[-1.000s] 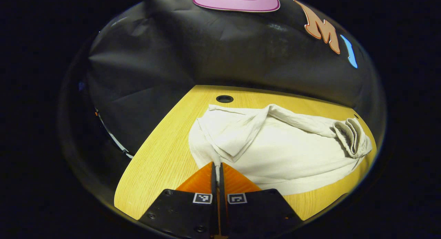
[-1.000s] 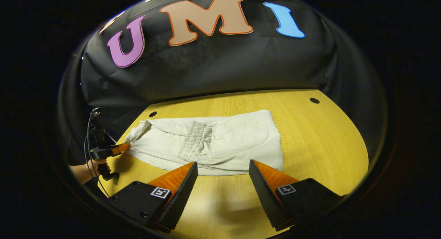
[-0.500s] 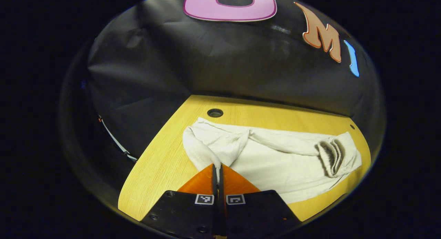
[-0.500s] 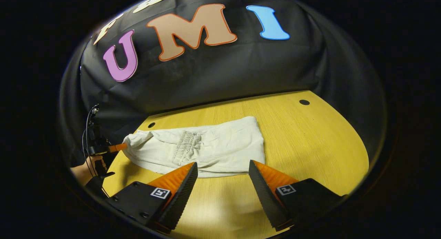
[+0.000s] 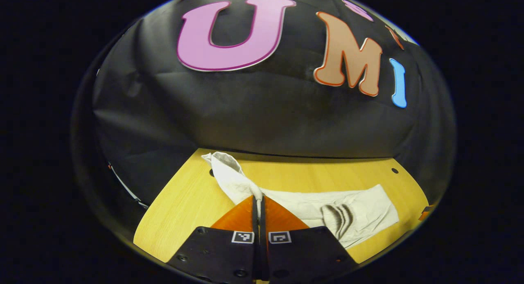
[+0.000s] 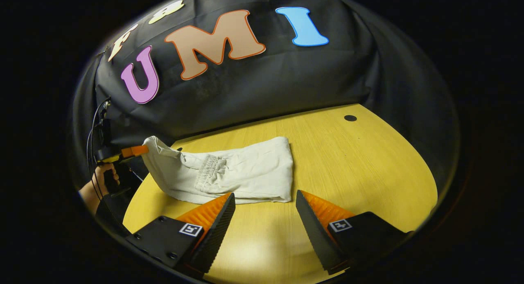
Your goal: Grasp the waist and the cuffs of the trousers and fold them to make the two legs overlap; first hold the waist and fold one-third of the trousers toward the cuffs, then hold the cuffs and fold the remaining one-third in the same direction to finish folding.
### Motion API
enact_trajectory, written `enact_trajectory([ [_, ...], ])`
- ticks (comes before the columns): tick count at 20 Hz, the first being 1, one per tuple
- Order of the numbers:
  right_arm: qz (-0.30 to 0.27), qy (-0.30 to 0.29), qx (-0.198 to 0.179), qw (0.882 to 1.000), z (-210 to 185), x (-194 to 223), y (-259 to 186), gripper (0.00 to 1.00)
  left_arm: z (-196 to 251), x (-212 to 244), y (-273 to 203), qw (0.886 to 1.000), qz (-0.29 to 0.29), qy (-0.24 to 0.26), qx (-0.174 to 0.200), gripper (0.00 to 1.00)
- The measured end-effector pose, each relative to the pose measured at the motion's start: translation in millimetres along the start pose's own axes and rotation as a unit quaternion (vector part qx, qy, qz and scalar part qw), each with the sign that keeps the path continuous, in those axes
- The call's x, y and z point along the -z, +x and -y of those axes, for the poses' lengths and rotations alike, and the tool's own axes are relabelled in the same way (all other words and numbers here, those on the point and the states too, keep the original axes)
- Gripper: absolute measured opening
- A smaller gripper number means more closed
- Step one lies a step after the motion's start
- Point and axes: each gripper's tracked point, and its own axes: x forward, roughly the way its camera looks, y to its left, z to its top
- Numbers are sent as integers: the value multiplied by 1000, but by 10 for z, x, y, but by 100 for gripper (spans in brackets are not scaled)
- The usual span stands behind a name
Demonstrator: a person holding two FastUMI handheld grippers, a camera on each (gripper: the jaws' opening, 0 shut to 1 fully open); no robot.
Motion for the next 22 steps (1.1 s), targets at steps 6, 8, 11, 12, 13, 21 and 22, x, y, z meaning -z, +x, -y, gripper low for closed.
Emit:
enact_trajectory([
  [6, 4, 7, 2, 1000, 179, -13, -74, 96, 777, -298, 59, 999, 19, 25, 38, 0],
  [8, 4, 8, 3, 1000, 249, -14, -109, 96, 1051, -388, 51, 998, 28, 33, 55, 0],
  [11, 7, 10, 9, 1000, 348, -17, -137, 96, 1489, -467, 117, 995, 30, 46, 78, 0],
  [12, 7, 13, 10, 1000, 385, -17, -147, 96, 1635, -477, 129, 995, 31, 50, 86, 0],
  [13, 7, 15, 13, 1000, 433, -22, -175, 96, 1771, -478, 145, 994, 30, 55, 94, 0],
  [21, 13, 22, 27, 999, 832, -25, -370, 96, 2811, -196, 145, 982, 16, 90, 165, 0],
  [22, 13, 22, 28, 999, 861, -29, -381, 96, 2913, -116, 133, 980, 17, 96, 173, 0],
])
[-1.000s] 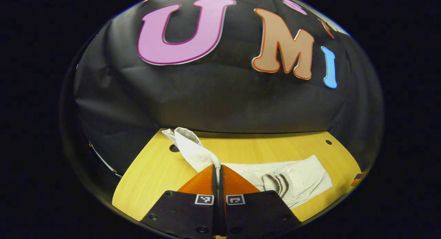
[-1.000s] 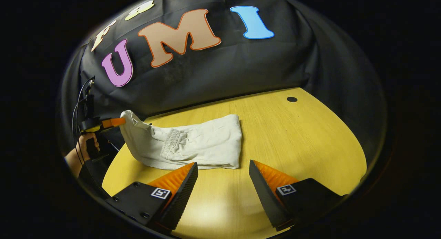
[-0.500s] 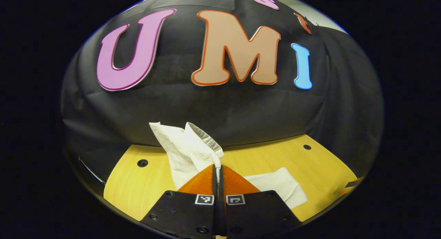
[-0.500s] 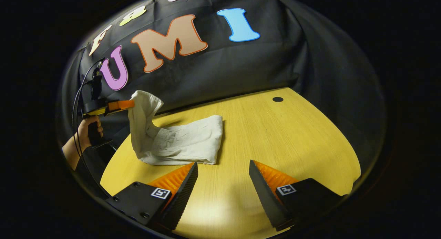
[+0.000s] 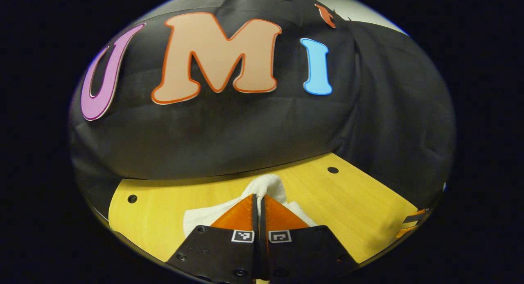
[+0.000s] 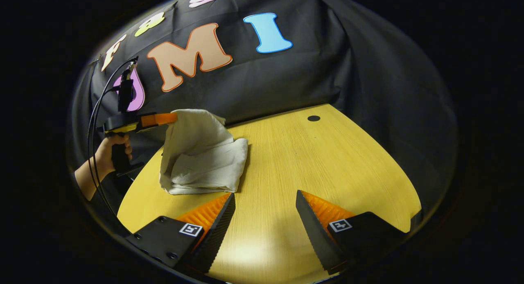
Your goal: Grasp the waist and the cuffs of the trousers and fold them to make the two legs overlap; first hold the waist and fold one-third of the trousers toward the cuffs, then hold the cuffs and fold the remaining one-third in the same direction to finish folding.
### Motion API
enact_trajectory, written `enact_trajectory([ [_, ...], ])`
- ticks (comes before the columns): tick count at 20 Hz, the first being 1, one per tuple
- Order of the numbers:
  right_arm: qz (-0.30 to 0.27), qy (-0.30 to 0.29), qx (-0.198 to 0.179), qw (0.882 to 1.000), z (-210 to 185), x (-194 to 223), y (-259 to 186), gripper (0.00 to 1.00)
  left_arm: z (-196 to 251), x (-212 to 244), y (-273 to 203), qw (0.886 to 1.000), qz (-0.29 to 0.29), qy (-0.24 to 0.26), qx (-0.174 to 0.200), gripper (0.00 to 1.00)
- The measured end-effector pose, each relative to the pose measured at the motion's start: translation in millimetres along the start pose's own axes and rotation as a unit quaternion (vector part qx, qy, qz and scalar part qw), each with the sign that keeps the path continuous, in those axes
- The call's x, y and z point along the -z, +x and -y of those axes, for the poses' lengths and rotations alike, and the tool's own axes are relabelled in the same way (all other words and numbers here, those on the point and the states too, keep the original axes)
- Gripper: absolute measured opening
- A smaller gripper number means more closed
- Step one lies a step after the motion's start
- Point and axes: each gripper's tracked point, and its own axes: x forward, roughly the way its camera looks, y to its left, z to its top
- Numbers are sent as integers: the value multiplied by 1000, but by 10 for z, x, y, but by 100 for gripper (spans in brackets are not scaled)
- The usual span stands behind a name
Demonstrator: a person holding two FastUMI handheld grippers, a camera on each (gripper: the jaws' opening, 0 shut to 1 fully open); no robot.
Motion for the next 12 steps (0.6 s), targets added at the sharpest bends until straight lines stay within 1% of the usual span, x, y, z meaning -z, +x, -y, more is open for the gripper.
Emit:
enact_trajectory([
  [2, -1, 0, 1, 1000, 55, 6, -19, 96, 213, 207, 40, 1000, -13, 16, 13, 0],
  [4, -1, 2, 1, 1000, 85, 12, -37, 96, 377, 512, 36, 999, -32, 35, 22, 0],
  [7, -6, 1, -2, 1000, 107, 40, -42, 96, 547, 927, -54, 997, -51, 58, 27, 0],
  [9, -9, -2, -7, 1000, 82, 32, -8, 96, 597, 1156, -100, 996, -59, 59, 26, 0],
  [11, -9, -6, -14, 1000, 64, 14, 23, 96, 671, 1356, -135, 996, -70, 44, 32, 4],
  [12, -10, -9, -17, 1000, 60, 4, 38, 96, 690, 1419, -122, 996, -77, 37, 33, 7],
])
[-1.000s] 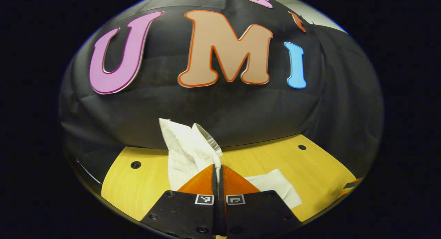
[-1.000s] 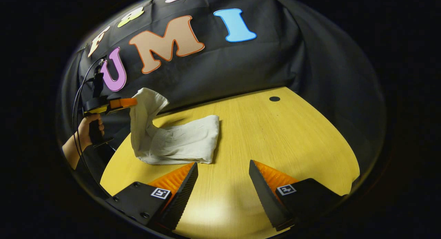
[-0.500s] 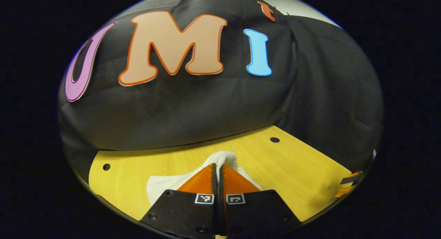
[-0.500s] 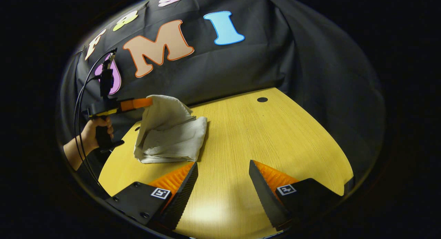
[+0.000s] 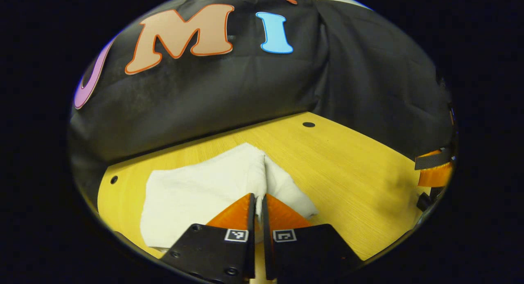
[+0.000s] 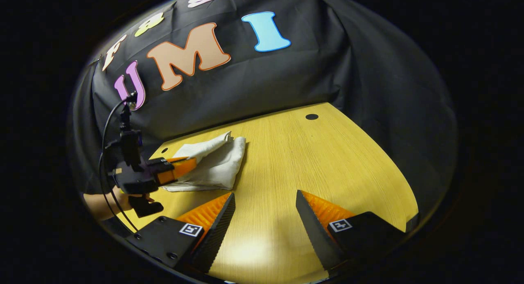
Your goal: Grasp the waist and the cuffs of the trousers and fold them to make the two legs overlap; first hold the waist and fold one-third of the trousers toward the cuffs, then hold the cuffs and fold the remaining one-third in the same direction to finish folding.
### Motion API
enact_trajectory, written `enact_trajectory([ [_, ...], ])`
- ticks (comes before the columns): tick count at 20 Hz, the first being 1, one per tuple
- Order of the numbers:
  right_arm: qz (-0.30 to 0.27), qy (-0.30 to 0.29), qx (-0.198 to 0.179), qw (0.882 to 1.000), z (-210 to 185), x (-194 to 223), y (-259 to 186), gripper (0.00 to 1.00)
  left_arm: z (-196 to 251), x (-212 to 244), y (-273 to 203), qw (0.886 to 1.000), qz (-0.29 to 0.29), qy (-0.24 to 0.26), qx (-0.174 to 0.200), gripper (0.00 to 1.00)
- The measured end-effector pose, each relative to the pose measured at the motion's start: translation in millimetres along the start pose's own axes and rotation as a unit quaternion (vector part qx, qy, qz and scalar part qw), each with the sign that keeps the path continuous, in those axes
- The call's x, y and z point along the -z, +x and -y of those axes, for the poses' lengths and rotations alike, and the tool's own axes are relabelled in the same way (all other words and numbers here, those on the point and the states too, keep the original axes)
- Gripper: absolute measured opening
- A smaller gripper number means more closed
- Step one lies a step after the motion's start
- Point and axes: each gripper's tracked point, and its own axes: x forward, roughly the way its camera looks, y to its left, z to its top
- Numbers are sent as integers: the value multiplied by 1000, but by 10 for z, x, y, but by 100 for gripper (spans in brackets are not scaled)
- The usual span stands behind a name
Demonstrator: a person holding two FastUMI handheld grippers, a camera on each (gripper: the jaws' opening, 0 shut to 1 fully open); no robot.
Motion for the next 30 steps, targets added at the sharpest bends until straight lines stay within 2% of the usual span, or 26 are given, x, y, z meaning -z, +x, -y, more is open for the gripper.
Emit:
enact_trajectory([
  [1, -1, -4, -4, 1000, -19, -5, -2, 96, 29, 37, -1, 1000, -3, -8, 3, 20],
  [5, 15, -29, -25, 999, -169, -200, -10, 96, -84, -153, -272, 999, 29, -8, -40, 100],
  [7, 42, -41, -36, 998, -316, -414, -17, 96, -186, -400, -478, 996, 61, -6, -60, 96],
  [8, 61, -44, -41, 996, -403, -541, -37, 96, -251, -553, -640, 994, 79, -8, -71, 97],
  [14, 165, -70, -57, 982, -1063, -1206, -248, 96, -851, -1196, -1652, 973, 171, -34, -148, 96],
  [19, 251, -114, -54, 960, -1573, -1698, -641, 96, -1388, -1445, -2429, 950, 219, -30, -219, 96],
  [21, 266, -107, -45, 957, -1675, -1751, -756, 96, -1534, -1464, -2687, 942, 232, -18, -241, 96],
  [23, 262, -86, -57, 959, -1848, -1695, -823, 95, -1603, -1436, -2841, 938, 240, -21, -248, 96],
  [24, 262, -82, -56, 960, -1890, -1668, -838, 96, -1613, -1410, -2898, 938, 243, -29, -245, 99],
  [25, 262, -82, -50, 960, -1895, -1645, -846, 96, -1625, -1386, -2951, 938, 245, -37, -242, 96],
  [30, 267, -72, -39, 960, -1936, -1582, -999, 95, -1738, -1294, -3095, 936, 251, -46, -241, 96],
])
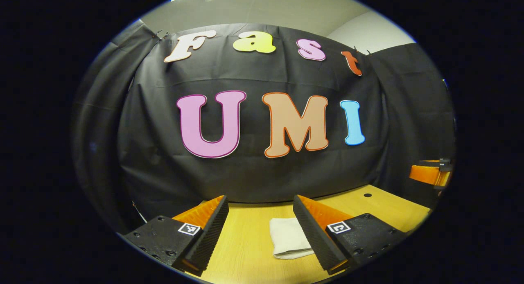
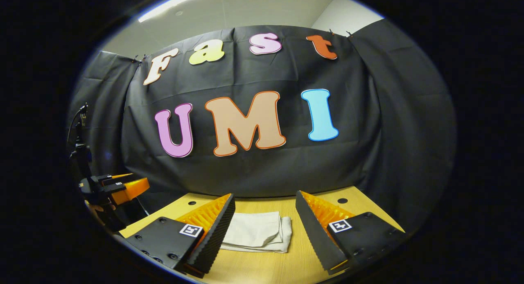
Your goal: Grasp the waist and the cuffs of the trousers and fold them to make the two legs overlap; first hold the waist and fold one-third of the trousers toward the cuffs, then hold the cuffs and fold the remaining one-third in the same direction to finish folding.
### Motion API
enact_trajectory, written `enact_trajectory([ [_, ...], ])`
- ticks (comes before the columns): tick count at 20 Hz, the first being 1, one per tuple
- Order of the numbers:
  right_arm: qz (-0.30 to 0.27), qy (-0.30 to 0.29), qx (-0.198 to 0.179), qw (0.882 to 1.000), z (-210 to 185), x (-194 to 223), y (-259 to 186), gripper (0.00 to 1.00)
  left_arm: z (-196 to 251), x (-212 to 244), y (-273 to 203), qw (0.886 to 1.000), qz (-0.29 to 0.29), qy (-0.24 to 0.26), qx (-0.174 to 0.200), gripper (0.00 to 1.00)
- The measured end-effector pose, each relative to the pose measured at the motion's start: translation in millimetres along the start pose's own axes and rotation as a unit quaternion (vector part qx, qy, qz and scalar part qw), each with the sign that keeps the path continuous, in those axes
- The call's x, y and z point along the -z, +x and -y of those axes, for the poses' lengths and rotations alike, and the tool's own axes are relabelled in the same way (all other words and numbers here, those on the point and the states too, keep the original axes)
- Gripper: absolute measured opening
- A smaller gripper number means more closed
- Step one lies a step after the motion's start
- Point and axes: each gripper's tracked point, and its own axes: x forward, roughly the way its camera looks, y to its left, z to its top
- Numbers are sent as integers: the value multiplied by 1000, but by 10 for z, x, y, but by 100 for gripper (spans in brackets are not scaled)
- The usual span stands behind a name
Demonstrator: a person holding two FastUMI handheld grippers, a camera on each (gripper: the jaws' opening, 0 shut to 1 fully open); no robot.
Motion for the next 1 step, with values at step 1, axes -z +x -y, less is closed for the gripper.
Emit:
enact_trajectory([
  [1, 4, -1, 5, 1000, 18, -24, -20, 95, -1, -23, 3, 1000, 2, -1, 3, 96],
])
